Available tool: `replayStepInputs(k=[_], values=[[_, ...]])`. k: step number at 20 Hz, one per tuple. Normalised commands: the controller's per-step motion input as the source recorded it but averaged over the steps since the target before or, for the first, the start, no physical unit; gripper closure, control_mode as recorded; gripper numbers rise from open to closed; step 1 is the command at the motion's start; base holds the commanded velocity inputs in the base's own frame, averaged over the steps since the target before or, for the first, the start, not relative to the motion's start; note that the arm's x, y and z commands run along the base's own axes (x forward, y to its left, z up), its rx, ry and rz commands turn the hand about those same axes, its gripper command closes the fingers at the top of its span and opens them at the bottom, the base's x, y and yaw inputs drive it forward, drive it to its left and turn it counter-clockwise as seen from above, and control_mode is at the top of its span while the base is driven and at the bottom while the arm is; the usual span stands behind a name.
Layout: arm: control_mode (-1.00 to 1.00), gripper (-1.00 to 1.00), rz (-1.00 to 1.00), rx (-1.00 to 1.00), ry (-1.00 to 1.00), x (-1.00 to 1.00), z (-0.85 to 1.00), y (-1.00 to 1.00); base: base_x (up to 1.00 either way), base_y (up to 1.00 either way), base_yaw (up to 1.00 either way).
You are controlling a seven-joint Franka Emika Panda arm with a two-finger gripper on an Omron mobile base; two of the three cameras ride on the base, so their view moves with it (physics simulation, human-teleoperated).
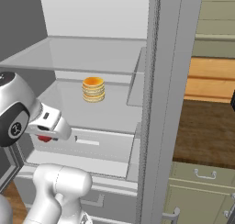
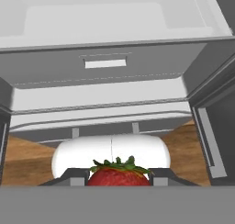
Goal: Take the strawberry from the fridge and place it on top of the pancake, located on the dining counter.
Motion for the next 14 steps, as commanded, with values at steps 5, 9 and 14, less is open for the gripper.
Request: replayStepInputs(k=[5,9,14], values=[[-1.00,1.00,-0.01,0.00,0.00,0.00,-0.01,0.00,0.00,0.00,0.00],[-1.00,1.00,0.00,0.00,0.00,0.00,0.00,0.00,0.00,0.00,0.00],[-1.00,1.00,0.00,0.00,0.00,0.00,0.00,0.00,0.00,0.00,0.00]])
